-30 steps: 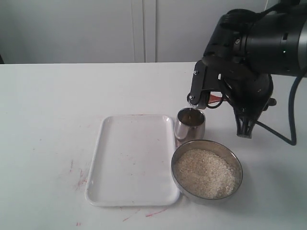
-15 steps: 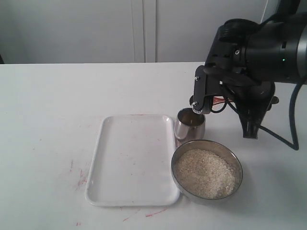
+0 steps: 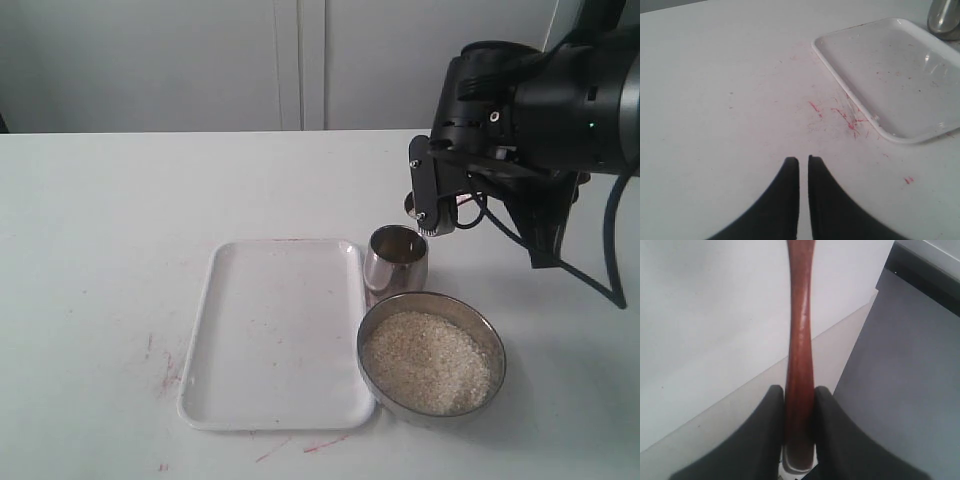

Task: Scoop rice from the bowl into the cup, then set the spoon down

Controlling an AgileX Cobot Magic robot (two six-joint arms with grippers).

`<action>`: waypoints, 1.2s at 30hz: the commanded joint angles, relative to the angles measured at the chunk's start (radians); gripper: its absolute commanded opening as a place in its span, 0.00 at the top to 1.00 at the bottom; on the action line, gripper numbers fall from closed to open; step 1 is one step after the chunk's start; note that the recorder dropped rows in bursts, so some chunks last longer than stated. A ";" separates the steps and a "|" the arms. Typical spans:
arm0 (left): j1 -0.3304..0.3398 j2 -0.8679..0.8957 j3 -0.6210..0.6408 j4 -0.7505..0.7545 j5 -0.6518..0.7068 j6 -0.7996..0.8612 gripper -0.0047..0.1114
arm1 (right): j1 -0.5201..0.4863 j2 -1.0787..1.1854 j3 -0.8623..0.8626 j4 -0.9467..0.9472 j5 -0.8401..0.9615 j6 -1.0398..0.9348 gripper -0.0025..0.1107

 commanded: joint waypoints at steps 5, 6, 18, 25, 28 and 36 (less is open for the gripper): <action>-0.007 0.001 -0.006 -0.007 0.001 -0.002 0.84 | 0.002 -0.002 0.003 -0.025 -0.016 -0.046 0.98; -0.007 0.001 -0.006 -0.007 0.001 -0.002 0.84 | 0.002 -0.002 0.003 -0.033 -0.019 -0.052 0.98; -0.007 0.001 -0.006 -0.007 0.001 -0.002 0.84 | 0.002 -0.002 0.003 -0.103 -0.048 -0.116 0.98; -0.007 0.001 -0.006 -0.007 0.001 -0.002 0.84 | 0.021 -0.002 0.003 -0.131 -0.038 -0.128 0.98; -0.007 0.001 -0.006 -0.007 0.001 -0.002 0.84 | 0.035 -0.002 0.003 -0.169 -0.033 -0.128 0.98; -0.007 0.001 -0.006 -0.007 0.001 -0.002 0.84 | 0.048 -0.002 0.003 -0.211 0.003 -0.133 0.98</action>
